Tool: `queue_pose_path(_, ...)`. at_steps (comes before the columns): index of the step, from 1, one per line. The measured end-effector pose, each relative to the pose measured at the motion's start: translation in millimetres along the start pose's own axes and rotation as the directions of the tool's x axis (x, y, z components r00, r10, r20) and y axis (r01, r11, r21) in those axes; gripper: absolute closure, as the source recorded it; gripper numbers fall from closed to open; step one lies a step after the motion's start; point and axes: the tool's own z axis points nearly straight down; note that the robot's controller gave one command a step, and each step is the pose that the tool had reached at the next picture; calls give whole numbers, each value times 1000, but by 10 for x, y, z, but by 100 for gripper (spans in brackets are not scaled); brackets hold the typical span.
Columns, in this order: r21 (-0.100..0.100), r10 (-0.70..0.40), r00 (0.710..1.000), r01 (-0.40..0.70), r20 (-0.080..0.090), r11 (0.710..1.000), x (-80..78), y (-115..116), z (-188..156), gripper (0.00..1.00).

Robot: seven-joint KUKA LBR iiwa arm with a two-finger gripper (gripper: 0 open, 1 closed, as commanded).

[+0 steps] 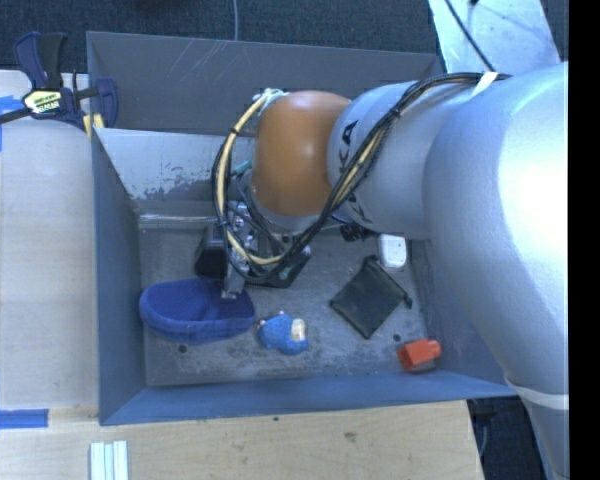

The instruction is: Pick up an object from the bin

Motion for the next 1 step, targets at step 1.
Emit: queue_pose_path(1,0,0,1000,0,0,1000,0,0,0,100)
